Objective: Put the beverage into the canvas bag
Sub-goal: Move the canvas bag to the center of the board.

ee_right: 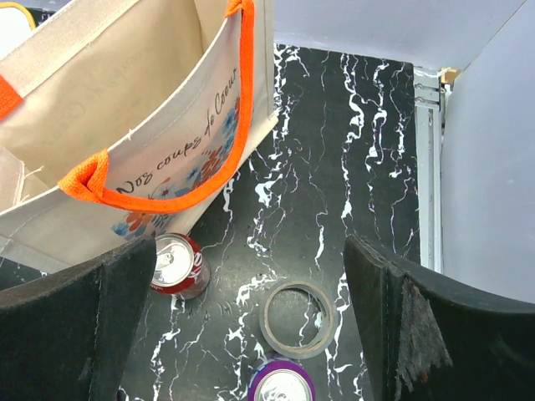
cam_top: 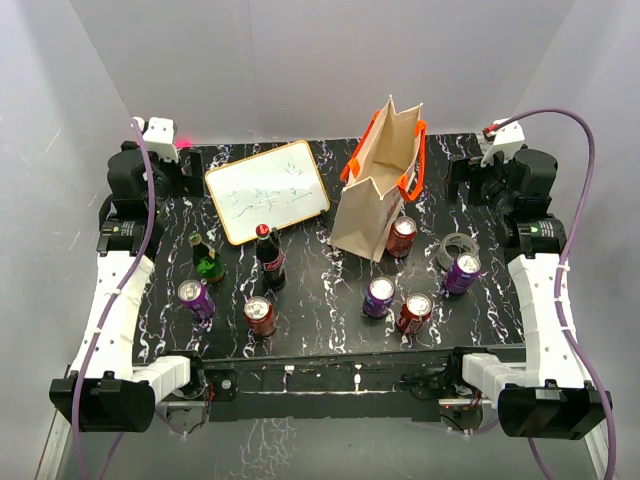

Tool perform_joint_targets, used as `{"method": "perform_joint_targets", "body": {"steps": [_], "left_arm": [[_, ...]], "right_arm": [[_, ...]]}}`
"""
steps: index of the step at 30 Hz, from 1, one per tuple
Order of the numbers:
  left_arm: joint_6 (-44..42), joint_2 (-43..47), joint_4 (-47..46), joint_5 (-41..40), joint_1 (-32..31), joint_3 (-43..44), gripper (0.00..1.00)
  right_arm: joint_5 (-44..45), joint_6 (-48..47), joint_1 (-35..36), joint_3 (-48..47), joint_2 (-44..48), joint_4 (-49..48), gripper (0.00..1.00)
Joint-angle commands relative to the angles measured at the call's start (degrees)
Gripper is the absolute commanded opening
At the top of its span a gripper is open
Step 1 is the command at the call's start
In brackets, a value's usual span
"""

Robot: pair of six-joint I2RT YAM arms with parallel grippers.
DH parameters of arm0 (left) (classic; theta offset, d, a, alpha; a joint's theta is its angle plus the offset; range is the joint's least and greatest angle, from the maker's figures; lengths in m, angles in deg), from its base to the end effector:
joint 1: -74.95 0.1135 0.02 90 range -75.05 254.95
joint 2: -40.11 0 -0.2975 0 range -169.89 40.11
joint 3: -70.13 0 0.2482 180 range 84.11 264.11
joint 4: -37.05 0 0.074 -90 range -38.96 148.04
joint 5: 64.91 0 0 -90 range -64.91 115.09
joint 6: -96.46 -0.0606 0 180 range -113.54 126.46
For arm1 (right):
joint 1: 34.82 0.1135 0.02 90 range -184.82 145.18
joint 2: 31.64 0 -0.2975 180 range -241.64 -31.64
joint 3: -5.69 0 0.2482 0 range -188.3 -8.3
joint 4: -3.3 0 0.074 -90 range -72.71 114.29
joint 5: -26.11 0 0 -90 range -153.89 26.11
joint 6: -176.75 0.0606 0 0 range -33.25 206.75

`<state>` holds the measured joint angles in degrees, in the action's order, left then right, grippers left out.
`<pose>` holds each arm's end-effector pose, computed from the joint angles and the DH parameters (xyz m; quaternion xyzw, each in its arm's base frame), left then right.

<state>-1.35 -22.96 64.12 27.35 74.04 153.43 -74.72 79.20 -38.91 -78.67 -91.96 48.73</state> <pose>0.2517 -0.0064 0.4485 0.0699 0.7447 0.0252 0.6632 0.2239 -0.0046 0.4244 -0.0780 0.8204 0.0207 0.5661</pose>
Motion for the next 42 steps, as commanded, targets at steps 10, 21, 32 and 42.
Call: {"method": "perform_joint_targets", "body": {"steps": [10,21,32,42], "left_arm": [[3.21,1.09,-4.51,1.26,0.31,-0.47,0.97],[-1.82,0.32,-1.27,11.61,0.40,-0.36,0.97],[-1.12,-2.10,-1.04,16.53,0.38,0.00,0.97],[-0.62,-2.56,-0.79,20.98,0.39,-0.77,0.97]], "right_arm": [[-2.90,-0.57,0.43,0.15,0.94,-7.89,0.99],[-14.63,1.78,0.96,-1.86,-3.74,-11.51,0.98],[-20.29,-9.06,14.88,-7.73,-11.45,-8.44,0.96],[-7.77,-17.30,26.12,-12.99,-20.23,-2.59,0.92]]}}
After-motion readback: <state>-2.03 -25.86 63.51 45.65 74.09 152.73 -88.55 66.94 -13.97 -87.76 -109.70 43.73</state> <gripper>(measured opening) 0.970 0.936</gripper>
